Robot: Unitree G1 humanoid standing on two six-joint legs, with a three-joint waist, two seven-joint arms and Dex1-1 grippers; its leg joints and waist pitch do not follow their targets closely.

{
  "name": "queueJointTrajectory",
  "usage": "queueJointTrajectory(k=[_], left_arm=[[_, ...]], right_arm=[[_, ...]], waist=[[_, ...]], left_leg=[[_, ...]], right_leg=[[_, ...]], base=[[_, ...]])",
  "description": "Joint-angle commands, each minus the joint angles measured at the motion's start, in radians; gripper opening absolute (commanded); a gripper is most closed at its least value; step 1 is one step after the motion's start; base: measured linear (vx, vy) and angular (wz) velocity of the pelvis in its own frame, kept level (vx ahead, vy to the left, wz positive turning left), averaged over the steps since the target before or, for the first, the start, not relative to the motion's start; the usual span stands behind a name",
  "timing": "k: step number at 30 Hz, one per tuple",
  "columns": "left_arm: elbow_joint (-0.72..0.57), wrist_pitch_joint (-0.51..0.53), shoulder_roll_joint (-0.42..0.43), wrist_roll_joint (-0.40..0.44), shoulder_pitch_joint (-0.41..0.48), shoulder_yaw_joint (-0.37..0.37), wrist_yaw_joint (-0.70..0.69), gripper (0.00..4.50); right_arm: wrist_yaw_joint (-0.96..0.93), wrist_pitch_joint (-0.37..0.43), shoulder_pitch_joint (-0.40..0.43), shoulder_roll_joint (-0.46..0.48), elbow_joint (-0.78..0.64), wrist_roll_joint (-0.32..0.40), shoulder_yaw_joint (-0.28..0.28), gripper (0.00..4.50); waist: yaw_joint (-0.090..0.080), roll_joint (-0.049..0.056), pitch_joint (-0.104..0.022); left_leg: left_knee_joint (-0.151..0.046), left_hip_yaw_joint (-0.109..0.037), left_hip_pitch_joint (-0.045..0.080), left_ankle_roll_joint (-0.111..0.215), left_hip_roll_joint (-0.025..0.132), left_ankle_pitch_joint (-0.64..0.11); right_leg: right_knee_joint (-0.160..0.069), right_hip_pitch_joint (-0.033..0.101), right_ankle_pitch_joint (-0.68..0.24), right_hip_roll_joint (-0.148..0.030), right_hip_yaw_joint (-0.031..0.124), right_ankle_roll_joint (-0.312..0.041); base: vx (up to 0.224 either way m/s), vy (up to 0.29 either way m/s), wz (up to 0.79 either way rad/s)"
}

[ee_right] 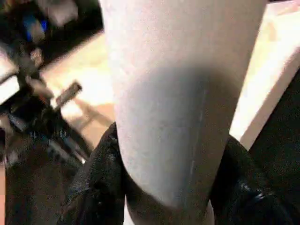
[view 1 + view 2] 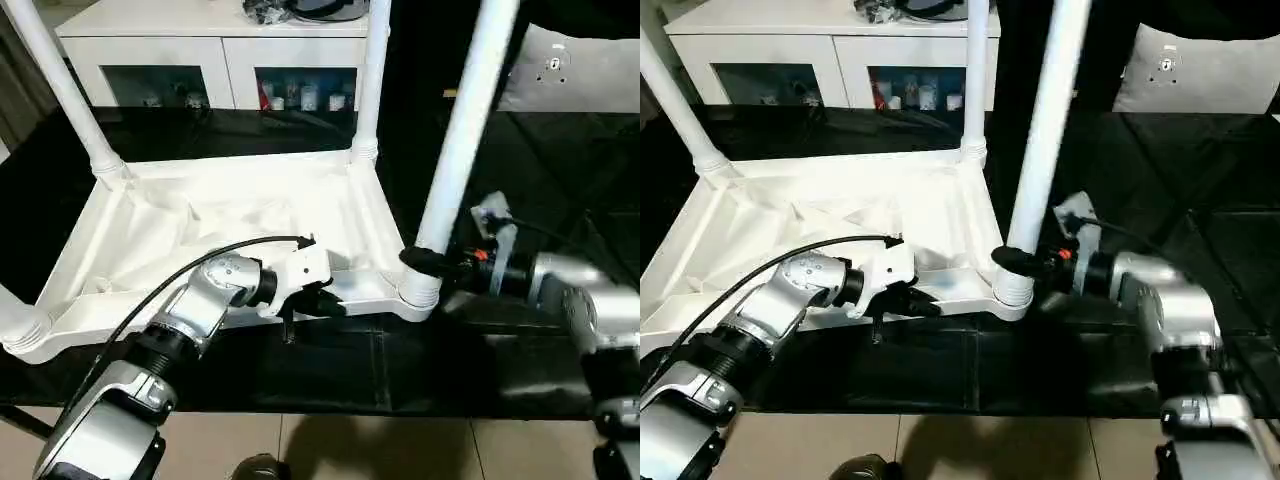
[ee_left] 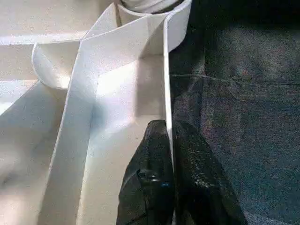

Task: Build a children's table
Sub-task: Insert table leg to table base

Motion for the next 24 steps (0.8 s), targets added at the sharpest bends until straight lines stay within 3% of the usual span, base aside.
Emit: queueJointTrajectory(k=[1,3,5,7,8,10,11,16,19,24], left_arm=[[-0.050,-0.003,-0.012,-0.044,-0.004,0.031,0.004,0.00],[-0.050,0.003,-0.016,-0.046,-0.004,0.038,0.008,0.00],[-0.046,0.004,-0.018,-0.046,-0.005,0.042,0.013,0.00],[-0.045,0.005,-0.018,-0.046,-0.005,0.043,0.014,0.00],[-0.048,0.009,-0.017,-0.045,-0.004,0.045,0.013,0.00],[-0.048,0.010,-0.016,-0.045,-0.004,0.046,0.012,0.00],[-0.049,0.011,-0.011,-0.041,-0.004,0.045,0.009,0.00],[-0.047,0.006,-0.003,-0.032,-0.005,0.041,0.004,0.00],[-0.041,-0.002,0.003,-0.023,-0.010,0.036,-0.001,0.00],[-0.028,-0.013,0.008,-0.017,-0.024,0.031,-0.007,0.00]], right_arm=[[-0.018,0.010,0.043,0.018,0.017,0.002,0.006,1.89],[-0.025,0.001,0.083,0.037,-0.002,0.017,-0.012,1.89],[-0.040,-0.017,0.131,0.056,-0.038,0.033,-0.031,1.89],[-0.045,-0.022,0.140,0.061,-0.047,0.035,-0.036,1.89],[-0.057,-0.038,0.154,0.063,-0.058,0.035,-0.045,1.89],[-0.065,-0.053,0.159,0.060,-0.061,0.025,-0.045,1.89],[-0.081,-0.087,0.162,0.044,-0.067,-0.013,-0.027,1.89],[-0.066,-0.134,0.165,0.003,-0.074,-0.074,0.016,1.89],[-0.034,-0.153,0.161,-0.044,-0.091,-0.129,0.071,1.89],[0.010,-0.174,0.140,-0.071,-0.085,-0.166,0.136,1.89]], waist=[[0.001,-0.017,-0.078],[0.001,-0.014,-0.076],[0.003,-0.003,-0.076],[0.002,-0.007,-0.076],[0.003,0.002,-0.077],[0.001,-0.001,-0.076],[0.001,0.004,-0.076],[-0.002,0.003,-0.075],[-0.002,0.003,-0.074],[-0.002,-0.007,-0.074]], left_leg=[[-0.065,-0.023,0.026,0.051,0.064,-0.166],[-0.068,-0.024,0.027,0.046,0.064,-0.185],[-0.071,-0.027,0.029,0.041,0.065,-0.202],[-0.072,-0.026,0.028,0.039,0.065,-0.206],[-0.073,-0.028,0.029,0.035,0.065,-0.212],[-0.074,-0.028,0.029,0.030,0.065,-0.223],[-0.075,-0.028,0.030,0.026,0.065,-0.232],[-0.077,-0.029,0.032,0.018,0.065,-0.250],[-0.078,-0.030,0.032,0.019,0.065,-0.254],[-0.075,-0.028,0.031,0.035,0.065,-0.242]], right_leg=[[-0.075,0.046,-0.183,-0.085,0.043,-0.216],[-0.077,0.046,-0.190,-0.085,0.043,-0.212],[-0.080,0.045,-0.207,-0.085,0.043,-0.204],[-0.081,0.046,-0.208,-0.085,0.043,-0.201],[-0.081,0.045,-0.212,-0.085,0.043,-0.202],[-0.083,0.045,-0.212,-0.085,0.043,-0.203],[-0.084,0.043,-0.217,-0.084,0.043,-0.202],[-0.085,0.045,-0.216,-0.084,0.043,-0.198],[-0.085,0.045,-0.220,-0.083,0.043,-0.197],[-0.085,0.046,-0.223,-0.085,0.044,-0.201]], base=[[0.000,0.000,0.00],[0.000,0.000,0.00],[0.000,0.000,0.00],[0.000,0.000,0.00],[0.000,0.000,0.00],[0.000,0.000,0.00],[0.000,0.000,0.00],[0.000,0.000,0.00],[0.000,0.000,0.00],[0.000,0.000,0.00]])
